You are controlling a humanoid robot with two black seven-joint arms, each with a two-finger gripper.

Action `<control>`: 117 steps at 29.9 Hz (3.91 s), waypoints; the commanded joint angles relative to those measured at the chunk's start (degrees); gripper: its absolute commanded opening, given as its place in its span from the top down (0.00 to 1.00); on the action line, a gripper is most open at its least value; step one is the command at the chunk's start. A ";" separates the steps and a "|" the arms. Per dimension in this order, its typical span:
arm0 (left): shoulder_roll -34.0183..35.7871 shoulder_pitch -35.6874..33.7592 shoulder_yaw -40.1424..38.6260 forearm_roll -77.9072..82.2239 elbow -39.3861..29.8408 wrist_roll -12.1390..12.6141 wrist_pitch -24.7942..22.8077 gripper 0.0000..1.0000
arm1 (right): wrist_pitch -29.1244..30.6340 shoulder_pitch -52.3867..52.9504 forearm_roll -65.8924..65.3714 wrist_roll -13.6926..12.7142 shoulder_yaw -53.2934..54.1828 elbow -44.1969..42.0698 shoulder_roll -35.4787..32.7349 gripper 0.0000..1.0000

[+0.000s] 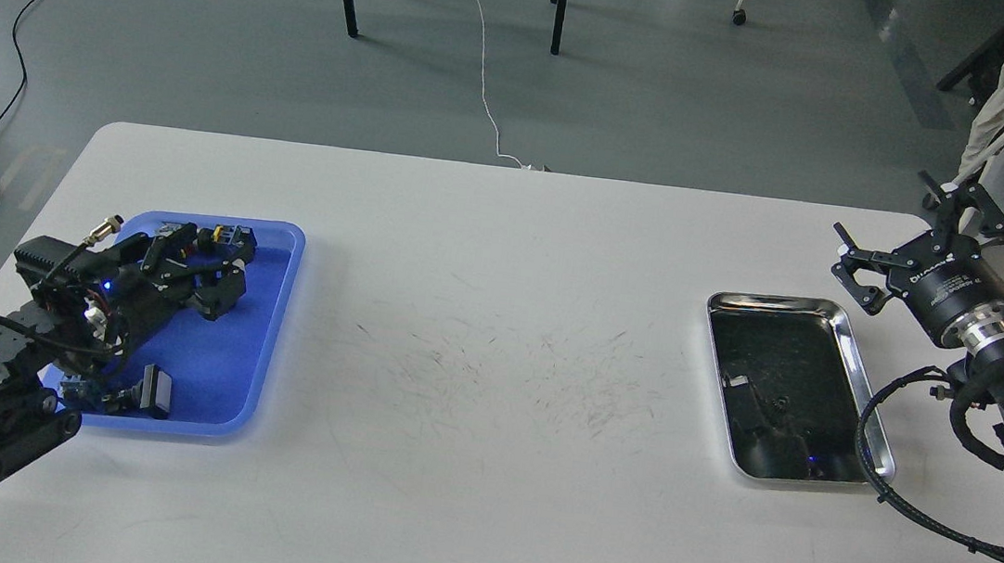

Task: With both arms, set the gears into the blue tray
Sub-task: 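Lift the left gripper away and move the right gripper to the metal tray, then grasp another black gear on the metal tray with the right gripper, then carry the gear to the table center and release it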

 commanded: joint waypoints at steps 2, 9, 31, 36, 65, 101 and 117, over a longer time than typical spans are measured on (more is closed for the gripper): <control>-0.52 -6.48 -1.11 -18.46 -1.58 0.03 0.31 0.03 | 0.00 0.41 0.01 -0.01 -1.01 4.45 -3.15 0.03; -6.66 -12.64 -1.29 -43.08 -0.96 0.99 -12.31 0.03 | 0.00 4.27 -2.79 -0.36 -12.16 13.32 -16.15 0.03; -16.86 -18.10 -1.20 -74.49 2.64 5.74 -35.28 0.03 | 0.00 31.62 -74.43 -3.88 -61.13 38.83 -30.42 0.03; -16.86 -18.10 -1.46 -74.75 2.64 5.30 -35.02 0.03 | -0.05 31.18 -74.70 -3.70 -63.94 32.77 -25.94 0.03; -16.07 -18.10 -1.55 -74.58 2.55 5.04 -34.84 0.03 | 0.00 29.42 -74.35 -3.18 -67.02 23.27 -12.74 0.62; -15.81 -18.10 -1.64 -74.58 2.64 4.51 -34.40 0.03 | -4.44 34.71 -33.13 2.63 -57.62 8.34 23.80 0.98; -15.11 -18.10 -2.17 -74.75 2.55 4.42 -34.40 0.03 | -6.20 28.28 -34.27 1.22 -61.92 3.84 26.46 0.98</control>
